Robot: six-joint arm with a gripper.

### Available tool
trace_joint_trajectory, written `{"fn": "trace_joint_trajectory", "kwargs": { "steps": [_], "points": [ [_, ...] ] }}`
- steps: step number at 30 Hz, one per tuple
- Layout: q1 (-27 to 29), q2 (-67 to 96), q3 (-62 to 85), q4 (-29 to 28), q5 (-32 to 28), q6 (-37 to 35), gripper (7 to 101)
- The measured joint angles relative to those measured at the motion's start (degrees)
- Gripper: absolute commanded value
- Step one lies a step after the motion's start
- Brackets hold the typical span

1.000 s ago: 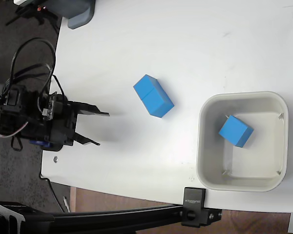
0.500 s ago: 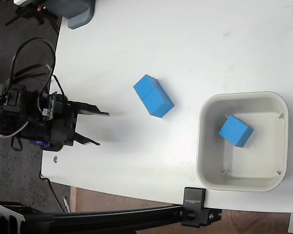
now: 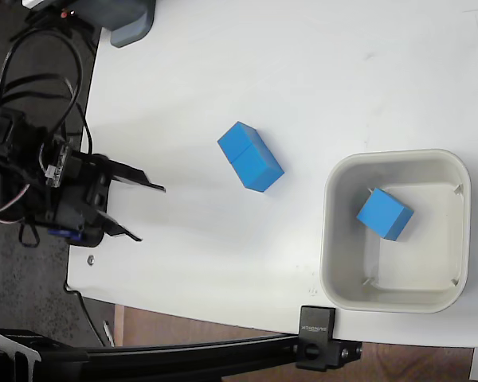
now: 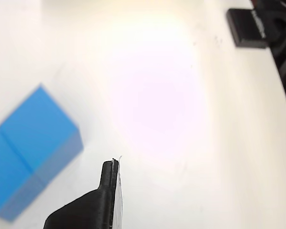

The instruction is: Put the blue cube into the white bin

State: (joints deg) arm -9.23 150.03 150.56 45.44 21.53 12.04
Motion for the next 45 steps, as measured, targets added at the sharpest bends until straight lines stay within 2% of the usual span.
{"fn": "trace_joint_trajectory", "kwargs": {
  "steps": [4,7,10,18,24,31,36,45],
  "points": [
    [-0.35,-14.85,-10.55,-2.9,4.31,5.36,100.3],
    [-0.26,-22.24,-14.77,-5.19,6.24,11.87,100.3],
    [-1.67,-28.21,-19.34,-4.83,9.14,19.25,100.3],
    [-9.93,-33.49,-28.21,4.57,18.63,38.41,100.3],
    [-17.75,-39.11,-33.05,9.84,23.47,52.03,100.3],
    [-26.1,-53.0,-42.1,16.61,27.6,67.41,100.0],
    [-29.09,-59.15,-45.09,18.28,27.95,72.86,100.0],
    [-29.79,-64.51,-46.23,17.49,27.42,74.62,100.0]
  ]
}}
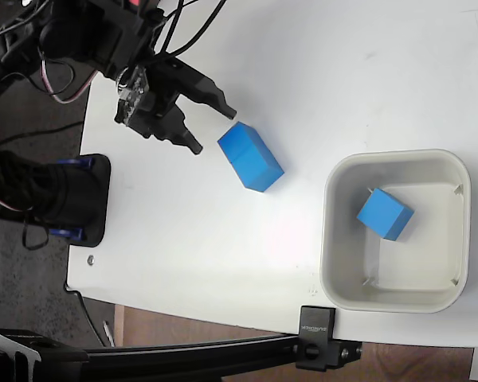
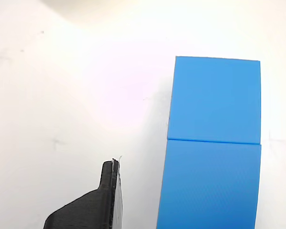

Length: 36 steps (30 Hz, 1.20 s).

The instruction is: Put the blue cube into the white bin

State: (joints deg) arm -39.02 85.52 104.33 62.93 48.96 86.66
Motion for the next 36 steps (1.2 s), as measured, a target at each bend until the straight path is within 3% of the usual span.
{"fn": "trace_joint_trajectory", "kwargs": {
  "steps": [27,32,36],
  "points": [
    [2.11,-2.99,-0.18,-6.33,-2.46,-3.43,100.0],
    [1.93,-2.99,-0.09,-5.71,-2.37,-2.55,100.0],
    [1.67,-4.48,-1.05,-1.32,-2.02,-1.41,99.5]
  ]
}}
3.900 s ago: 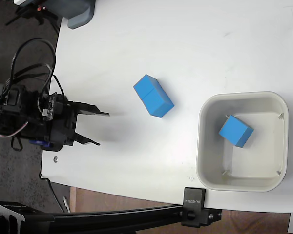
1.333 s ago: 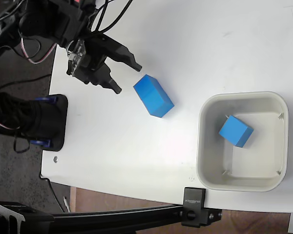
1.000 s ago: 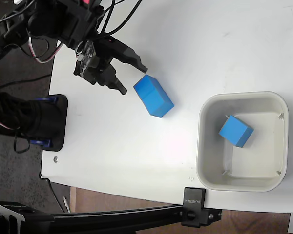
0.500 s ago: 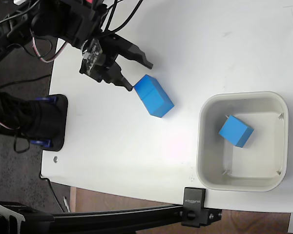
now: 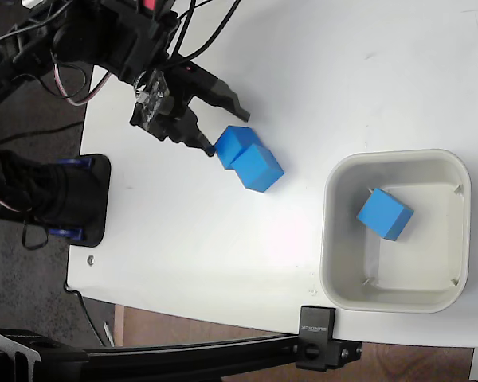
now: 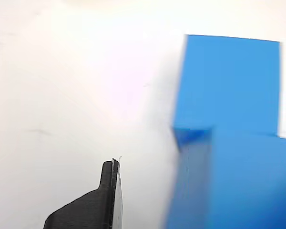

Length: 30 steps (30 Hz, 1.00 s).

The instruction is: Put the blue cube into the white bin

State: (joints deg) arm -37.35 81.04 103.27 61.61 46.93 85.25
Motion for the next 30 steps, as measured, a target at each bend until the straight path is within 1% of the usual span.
{"fn": "trace_joint_trajectory", "kwargs": {
  "steps": [8,16,18,24,30],
  "points": [
    [0.53,-2.46,-10.02,6.33,0.0,-4.39,99.5],
    [0.35,-2.81,-12.04,10.02,0.0,-2.9,98.7],
    [0.26,-2.81,-12.04,9.93,0.09,-2.72,98.9],
    [0.26,-3.08,-11.95,6.06,0.09,-2.11,98.9],
    [0.26,-4.75,-11.6,4.83,0.09,-0.79,98.7]
  ]
}}
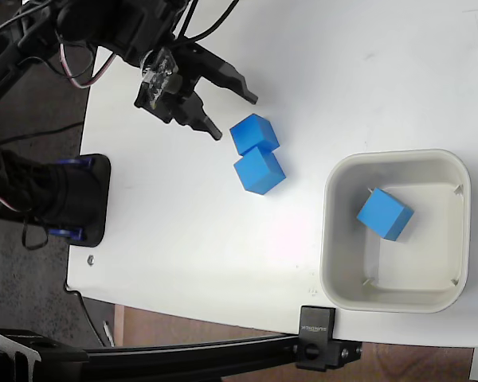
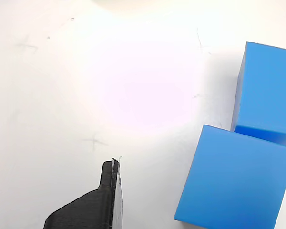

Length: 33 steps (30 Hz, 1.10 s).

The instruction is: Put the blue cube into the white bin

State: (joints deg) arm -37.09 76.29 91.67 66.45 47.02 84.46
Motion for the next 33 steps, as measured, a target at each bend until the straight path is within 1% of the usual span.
{"fn": "trace_joint_trajectory", "kwargs": {
  "steps": [9,18,23,25,28,29,31,32,33],
  "points": [
    [1.41,0.0,2.64,-5.01,0.0,-2.29,98.7],
    [1.85,-2.02,2.72,-5.71,0.0,-1.41,98.7],
    [2.2,-3.6,2.9,-5.71,0.0,-0.44,84.4],
    [2.46,-3.96,3.34,-5.71,0.0,-0.35,80.9],
    [2.46,-3.96,3.87,-5.71,0.0,0.0,69.4],
    [2.37,-3.96,4.13,-5.71,0.18,0.18,62.9],
    [2.02,-3.96,4.48,-5.45,1.23,0.62,45.7],
    [1.76,-3.96,4.48,-5.19,1.76,0.97,40.6],
    [1.58,-3.96,4.48,-4.75,2.29,1.32,37.9]
  ]
}}
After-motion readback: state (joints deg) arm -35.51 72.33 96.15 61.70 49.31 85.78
